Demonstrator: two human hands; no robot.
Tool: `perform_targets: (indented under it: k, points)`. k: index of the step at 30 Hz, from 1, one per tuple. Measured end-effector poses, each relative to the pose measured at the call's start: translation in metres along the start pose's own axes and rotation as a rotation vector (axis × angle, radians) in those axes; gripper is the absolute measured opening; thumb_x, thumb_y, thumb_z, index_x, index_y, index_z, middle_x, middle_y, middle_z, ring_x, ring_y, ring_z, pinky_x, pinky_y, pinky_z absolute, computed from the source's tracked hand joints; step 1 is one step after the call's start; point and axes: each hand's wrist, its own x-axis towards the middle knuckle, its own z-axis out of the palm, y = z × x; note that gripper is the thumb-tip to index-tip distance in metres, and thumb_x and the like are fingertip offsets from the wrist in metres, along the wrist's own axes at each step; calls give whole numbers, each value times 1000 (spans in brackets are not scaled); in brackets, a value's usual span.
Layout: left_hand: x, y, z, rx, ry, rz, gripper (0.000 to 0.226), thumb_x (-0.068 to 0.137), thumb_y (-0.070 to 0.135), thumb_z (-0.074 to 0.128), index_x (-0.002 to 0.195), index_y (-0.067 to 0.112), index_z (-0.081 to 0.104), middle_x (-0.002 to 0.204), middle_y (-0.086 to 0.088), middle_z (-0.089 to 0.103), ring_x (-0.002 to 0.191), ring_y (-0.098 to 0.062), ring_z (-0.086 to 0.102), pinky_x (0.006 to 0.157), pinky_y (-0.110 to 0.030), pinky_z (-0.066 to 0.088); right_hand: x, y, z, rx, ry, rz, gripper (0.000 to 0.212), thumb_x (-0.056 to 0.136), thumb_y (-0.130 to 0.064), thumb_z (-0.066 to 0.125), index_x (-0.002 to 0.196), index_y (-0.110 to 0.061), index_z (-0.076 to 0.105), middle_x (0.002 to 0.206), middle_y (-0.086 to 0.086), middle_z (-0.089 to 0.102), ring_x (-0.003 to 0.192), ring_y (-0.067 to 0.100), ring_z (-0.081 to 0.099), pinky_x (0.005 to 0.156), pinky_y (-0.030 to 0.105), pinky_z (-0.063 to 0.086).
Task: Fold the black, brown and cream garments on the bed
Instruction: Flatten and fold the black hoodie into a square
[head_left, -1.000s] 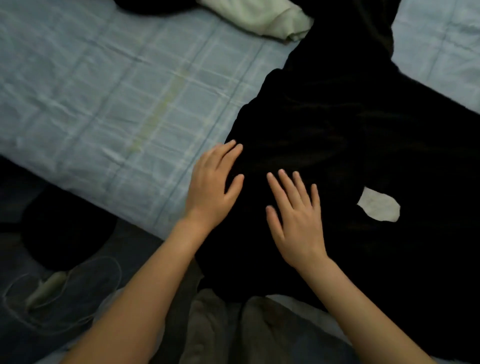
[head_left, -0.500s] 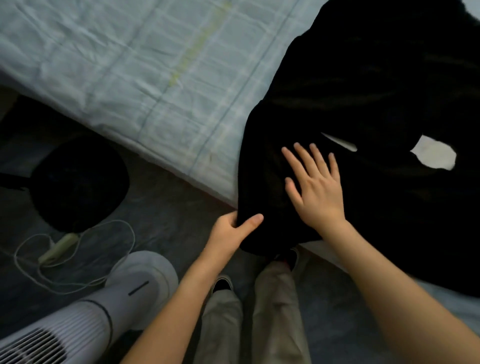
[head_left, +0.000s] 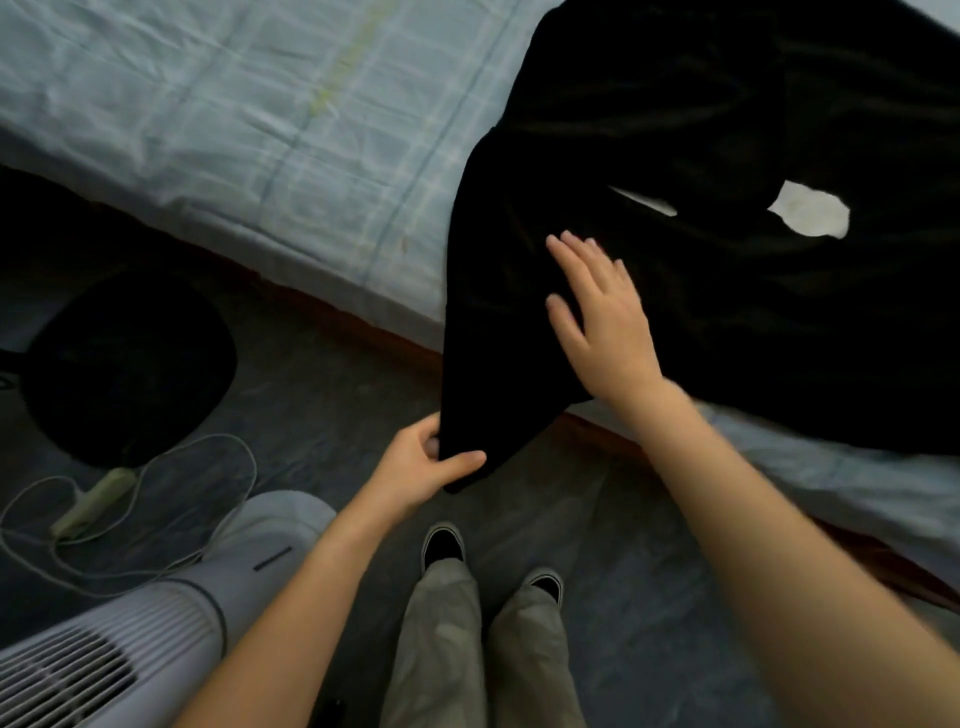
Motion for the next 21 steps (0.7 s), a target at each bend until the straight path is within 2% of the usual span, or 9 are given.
perform_targets:
  k: [2,4,7,10,13,15,17,19,21]
  points:
    - [-5,0,-1,-46,53,-10,35,85,-2,68,119,4,63,102,4,72,93,-7,69,79,-20,55,-50,-19,3,157,120,-46,46,98,-16,52,144,-8,48,147,8,48,140,21,40,118,33,27]
    - [-10,1,0,-125,61,-21,29,89,-1,64,117,5,64,107,-3,72,102,-17,67,88,-29,54,-107,-32,14,241,168,-18,41,95,-13,57,135,-4,54,135,11,53,129,20,48,112,29,36]
    - [-27,5,6,-313,-21,-62,31,94,5,57,125,12,59,122,-8,68,113,-23,64,95,-37,53,-170,-46,32,414,161,290,40,89,-20,65,127,-11,55,124,4,50,118,9,49,101,28,43]
    - [-41,13,9,-359,-106,-76,36,98,10,52,133,21,54,128,-3,65,116,-22,63,92,-39,55,-180,-51,46,666,45,534,58,86,-34,69,135,-22,42,133,-5,45,125,-2,43,105,25,40]
    - [-49,18,13,-353,-125,-107,37,100,13,48,136,22,51,128,-3,66,116,-22,64,86,-35,58,-170,-46,50,970,-123,578,84,83,-37,67,152,-23,21,153,-5,36,138,3,37,109,18,36]
    - [-53,19,14,-384,-124,-141,37,101,16,46,137,22,50,127,-4,66,115,-22,64,84,-32,58,-167,-45,51,1079,-214,599,87,82,-40,66,154,-31,17,155,-11,31,134,-6,38,102,8,36]
    - [-57,19,16,-445,-119,-185,36,101,21,45,137,18,51,126,-8,67,111,-22,66,79,-30,59,-171,-49,52,1141,-245,613,84,81,-39,66,153,-31,22,155,-9,35,134,-3,41,108,17,37]
    - [-61,19,17,-489,-108,-223,38,100,24,47,134,9,55,123,-14,67,105,-23,68,78,-30,59,-175,-53,52,1230,-249,635,72,82,-30,63,148,-19,37,148,3,48,134,12,48,112,33,39]
    - [-66,17,17,-458,-132,-224,41,95,24,52,128,0,58,121,-21,66,106,-29,67,84,-33,59,-182,-61,51,1300,-255,604,48,86,-21,59,133,-15,55,130,6,65,123,17,60,102,32,48]
